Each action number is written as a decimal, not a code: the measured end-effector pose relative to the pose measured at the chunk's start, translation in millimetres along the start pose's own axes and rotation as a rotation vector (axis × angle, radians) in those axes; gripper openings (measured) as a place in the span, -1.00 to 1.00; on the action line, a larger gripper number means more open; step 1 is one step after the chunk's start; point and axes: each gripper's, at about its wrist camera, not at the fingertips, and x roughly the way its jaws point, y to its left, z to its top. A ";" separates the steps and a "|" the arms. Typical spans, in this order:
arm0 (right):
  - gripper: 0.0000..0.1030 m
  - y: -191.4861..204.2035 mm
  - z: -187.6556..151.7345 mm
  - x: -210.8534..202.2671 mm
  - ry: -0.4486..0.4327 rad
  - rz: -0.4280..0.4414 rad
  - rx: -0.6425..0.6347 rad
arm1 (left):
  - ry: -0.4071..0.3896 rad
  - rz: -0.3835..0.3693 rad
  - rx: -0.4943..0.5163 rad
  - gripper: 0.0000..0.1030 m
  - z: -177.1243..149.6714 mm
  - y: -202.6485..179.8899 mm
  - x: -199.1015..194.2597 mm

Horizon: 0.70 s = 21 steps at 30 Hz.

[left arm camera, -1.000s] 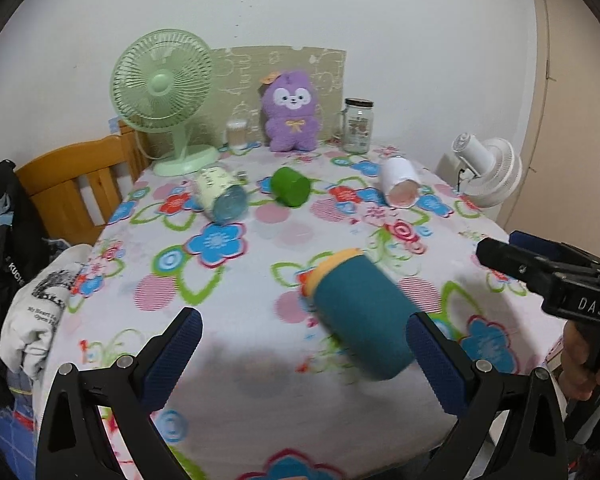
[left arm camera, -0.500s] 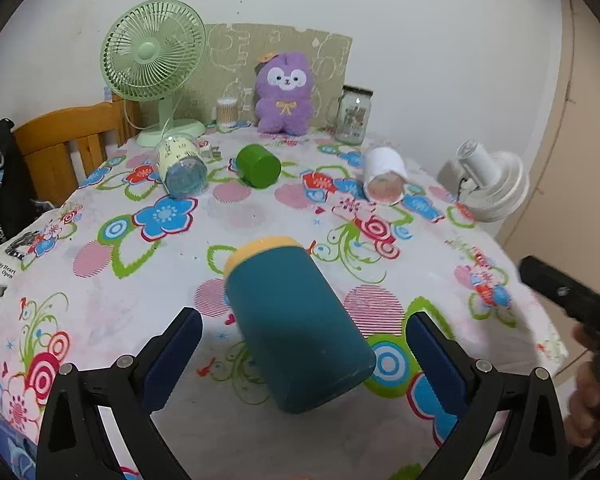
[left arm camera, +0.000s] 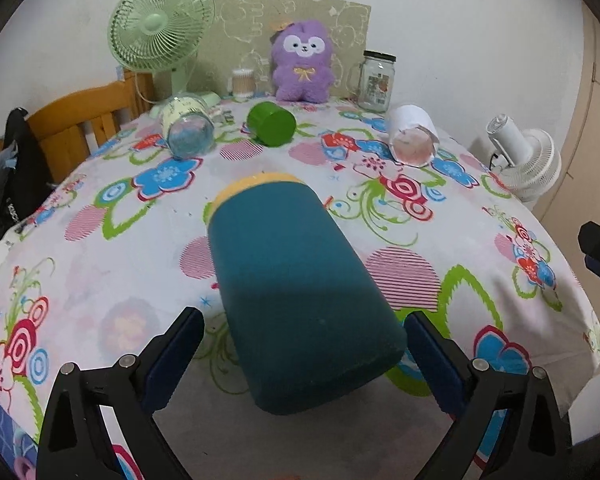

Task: Flip cup upside down
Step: 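Grasp the teal cup with the left gripper while the right gripper releases it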

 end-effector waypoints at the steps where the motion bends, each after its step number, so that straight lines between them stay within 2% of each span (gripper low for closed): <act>1: 0.79 0.1 0.0 0.5 0.001 0.001 0.001 | 0.001 0.000 0.000 0.94 0.6 0.5 1.6; 2: 0.79 0.5 -0.2 0.8 0.001 0.001 0.001 | 0.003 0.000 -0.005 0.91 1.2 1.7 2.8; 4: 0.78 2.0 -0.5 0.6 0.001 0.004 -0.001 | 0.016 -0.015 -0.019 0.64 0.6 4.6 5.5; 6: 0.79 4.0 -0.6 0.0 -0.001 0.004 -0.006 | 0.017 -0.030 -0.027 0.49 0.0 6.2 4.9; 16: 0.79 16.6 -0.6 0.9 -0.002 0.025 -0.028 | -0.103 0.024 -0.015 0.36 14.5 21.3 -22.5; 21: 0.78 26.2 -1.1 1.4 -0.001 0.039 -0.048 | -0.136 0.053 -0.016 0.32 24.1 33.1 -30.7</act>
